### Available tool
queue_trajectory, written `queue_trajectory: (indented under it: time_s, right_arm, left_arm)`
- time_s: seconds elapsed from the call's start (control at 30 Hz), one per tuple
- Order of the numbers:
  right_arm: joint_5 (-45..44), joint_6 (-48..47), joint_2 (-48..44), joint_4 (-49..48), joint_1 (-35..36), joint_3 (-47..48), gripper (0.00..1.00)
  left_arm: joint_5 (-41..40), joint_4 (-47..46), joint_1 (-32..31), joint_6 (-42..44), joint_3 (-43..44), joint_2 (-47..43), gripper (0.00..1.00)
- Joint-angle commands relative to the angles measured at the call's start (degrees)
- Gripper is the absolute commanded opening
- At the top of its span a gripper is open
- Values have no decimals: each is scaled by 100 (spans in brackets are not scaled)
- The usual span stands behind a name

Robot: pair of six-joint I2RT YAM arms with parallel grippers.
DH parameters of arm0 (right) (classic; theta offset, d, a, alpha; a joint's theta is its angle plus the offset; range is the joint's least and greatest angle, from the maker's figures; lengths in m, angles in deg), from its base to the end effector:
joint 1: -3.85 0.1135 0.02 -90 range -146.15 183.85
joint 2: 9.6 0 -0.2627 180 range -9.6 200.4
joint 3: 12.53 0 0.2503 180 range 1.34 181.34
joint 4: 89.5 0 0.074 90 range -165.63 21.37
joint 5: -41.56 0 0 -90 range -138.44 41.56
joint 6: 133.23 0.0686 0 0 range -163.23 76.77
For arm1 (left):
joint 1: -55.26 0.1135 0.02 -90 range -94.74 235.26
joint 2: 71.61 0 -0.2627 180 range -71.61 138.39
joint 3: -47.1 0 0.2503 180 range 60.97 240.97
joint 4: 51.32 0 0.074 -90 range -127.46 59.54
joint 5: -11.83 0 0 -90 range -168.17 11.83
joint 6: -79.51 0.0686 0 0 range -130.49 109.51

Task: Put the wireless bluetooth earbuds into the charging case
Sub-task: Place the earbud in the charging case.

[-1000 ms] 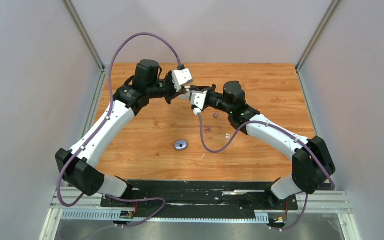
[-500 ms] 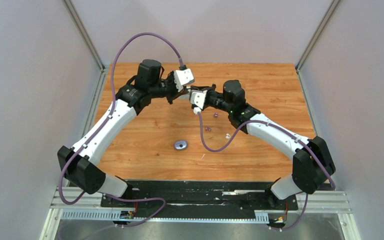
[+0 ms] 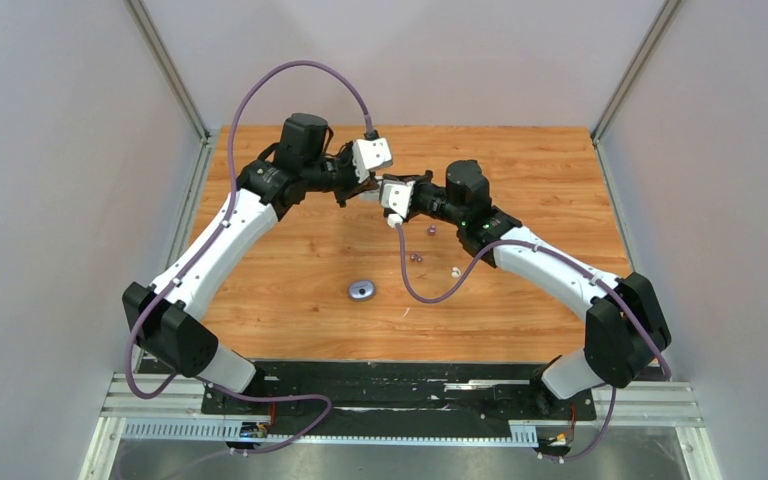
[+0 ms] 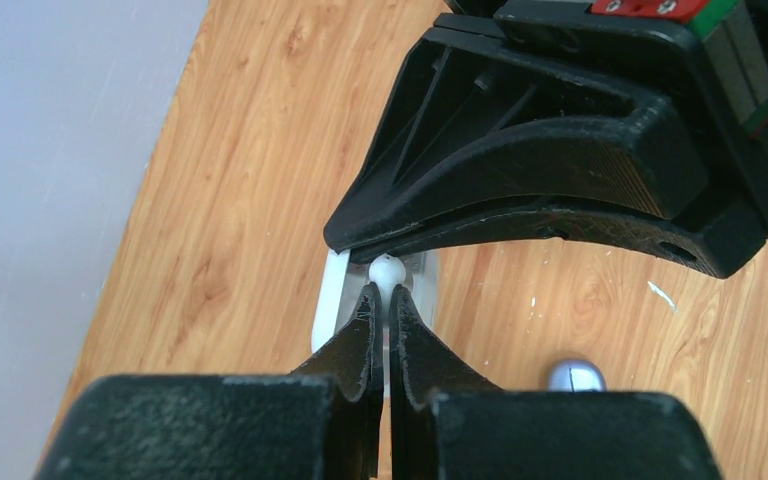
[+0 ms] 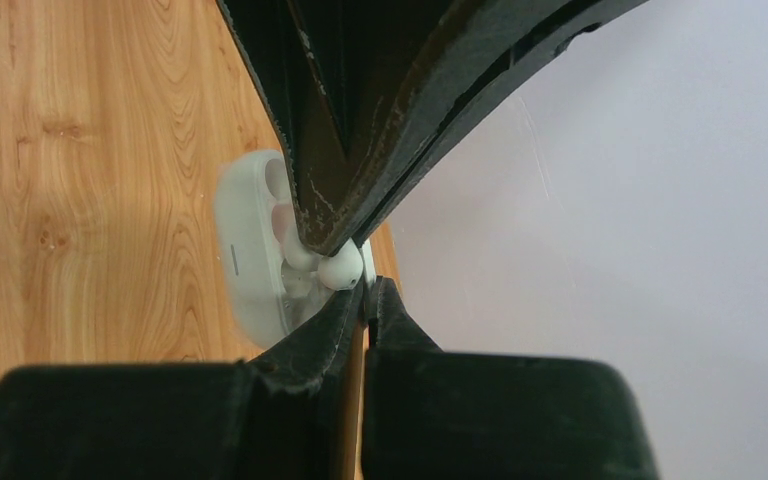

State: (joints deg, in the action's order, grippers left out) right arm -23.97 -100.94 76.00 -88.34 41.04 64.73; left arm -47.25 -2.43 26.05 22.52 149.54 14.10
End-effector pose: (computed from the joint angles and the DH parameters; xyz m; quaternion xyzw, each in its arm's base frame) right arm 0.2872 0.2536 0.3166 -0.6421 0.4035 0.0467 0.6502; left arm 0.2905 -0.2028 0.3768 0.5463 0.6557 -0.2177 0.4736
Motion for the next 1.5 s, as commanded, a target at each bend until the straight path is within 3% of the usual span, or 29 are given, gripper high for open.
queue_trajectory:
  time_s: [0.0, 0.4, 1.07, 1.47]
  right_arm:
    - [207, 164, -104, -424, 78, 265, 0]
    - [63, 397, -72, -443, 68, 320, 0]
    - [473, 314, -165, -272, 77, 427, 0]
    - [313, 313, 12, 149, 71, 576, 0]
  left_arm:
    - [495, 90, -101, 268, 192, 0, 0]
    - [459, 283, -110, 428, 185, -26, 0]
    - [-426, 112, -365, 494, 553, 373, 0]
    - [-945, -56, -583, 1286, 196, -11, 0]
